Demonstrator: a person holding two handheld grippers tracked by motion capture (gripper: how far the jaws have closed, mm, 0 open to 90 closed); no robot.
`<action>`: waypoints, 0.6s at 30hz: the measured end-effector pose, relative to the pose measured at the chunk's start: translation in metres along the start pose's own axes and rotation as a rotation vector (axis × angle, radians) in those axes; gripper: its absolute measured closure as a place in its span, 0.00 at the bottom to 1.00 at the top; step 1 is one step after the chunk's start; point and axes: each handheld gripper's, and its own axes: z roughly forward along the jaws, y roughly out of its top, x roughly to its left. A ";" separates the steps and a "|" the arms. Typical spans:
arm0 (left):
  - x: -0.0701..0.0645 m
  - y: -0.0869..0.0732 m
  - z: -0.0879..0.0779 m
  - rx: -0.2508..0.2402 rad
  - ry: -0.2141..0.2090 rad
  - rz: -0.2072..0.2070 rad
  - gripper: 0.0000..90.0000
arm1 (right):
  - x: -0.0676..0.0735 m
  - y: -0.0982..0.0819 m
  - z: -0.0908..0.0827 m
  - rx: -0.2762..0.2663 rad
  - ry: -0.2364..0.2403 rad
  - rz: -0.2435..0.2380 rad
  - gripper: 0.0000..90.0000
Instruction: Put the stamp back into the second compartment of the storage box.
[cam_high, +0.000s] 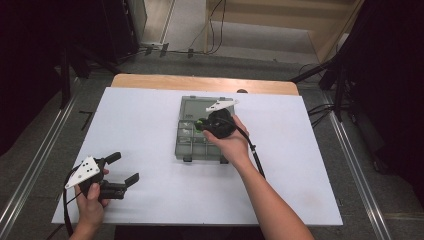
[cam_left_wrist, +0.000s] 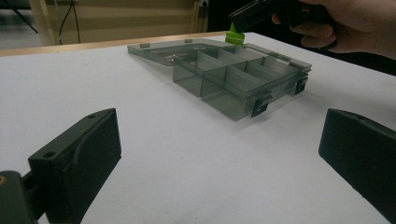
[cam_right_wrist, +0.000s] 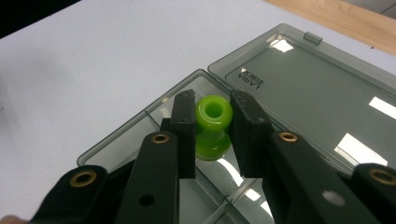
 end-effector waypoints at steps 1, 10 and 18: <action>0.000 0.000 0.000 0.000 0.000 0.000 0.00 | 0.000 0.000 0.001 0.002 -0.003 0.003 0.78; 0.001 0.000 0.000 -0.003 0.000 -0.005 0.00 | -0.005 -0.004 0.013 0.030 -0.017 0.013 0.78; 0.001 0.000 0.000 -0.003 0.000 -0.006 0.00 | -0.007 -0.008 0.023 0.053 -0.042 0.009 0.78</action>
